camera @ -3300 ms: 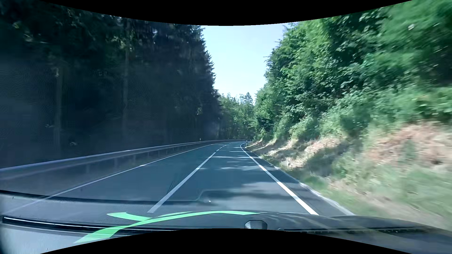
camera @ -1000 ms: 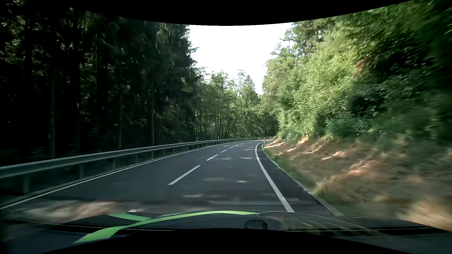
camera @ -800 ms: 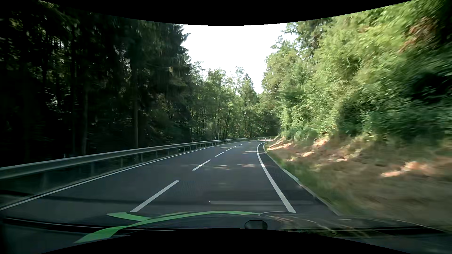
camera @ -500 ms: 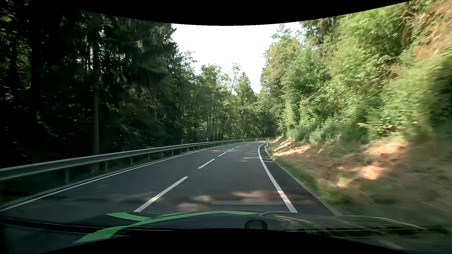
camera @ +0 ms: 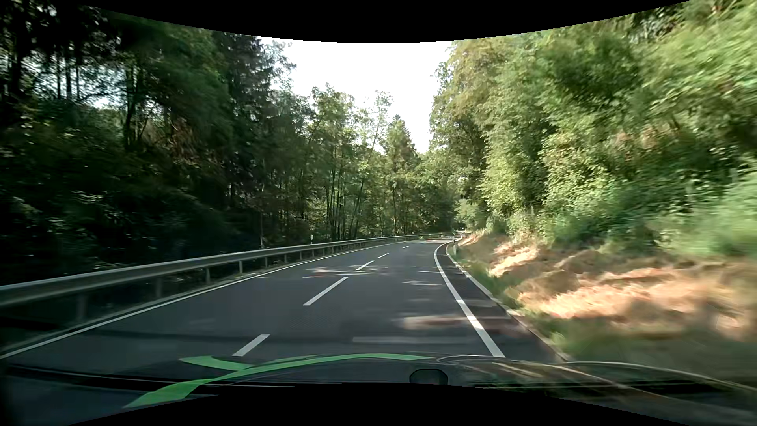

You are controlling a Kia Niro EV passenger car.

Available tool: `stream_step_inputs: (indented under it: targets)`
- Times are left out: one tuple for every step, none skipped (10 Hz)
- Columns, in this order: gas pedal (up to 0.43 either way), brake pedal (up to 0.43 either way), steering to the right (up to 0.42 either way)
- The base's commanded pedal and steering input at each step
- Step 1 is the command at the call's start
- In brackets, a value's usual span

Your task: Follow the waypoints while adhering to traffic rules and regulations

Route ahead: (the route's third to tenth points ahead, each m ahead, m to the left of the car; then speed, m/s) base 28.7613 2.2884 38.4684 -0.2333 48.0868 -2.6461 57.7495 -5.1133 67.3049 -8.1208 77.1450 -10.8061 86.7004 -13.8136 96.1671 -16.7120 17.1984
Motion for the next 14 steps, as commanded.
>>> stream_step_inputs:
  targets:
    - [0.138, 0.000, 0.018]
    - [0.138, 0.000, 0.019]
    - [0.157, 0.000, 0.019]
    - [0.169, 0.000, 0.019]
    - [0.189, 0.000, 0.019]
    - [0.189, 0.000, 0.019]
    - [0.189, 0.000, 0.019]
    - [0.197, 0.000, 0.019]
    - [0.197, 0.000, 0.019]
    - [0.197, 0.000, 0.020]
    - [0.197, 0.000, 0.021]
    - [0.197, 0.000, 0.021]
    - [0.197, 0.000, 0.021]
    - [0.197, 0.000, 0.021]
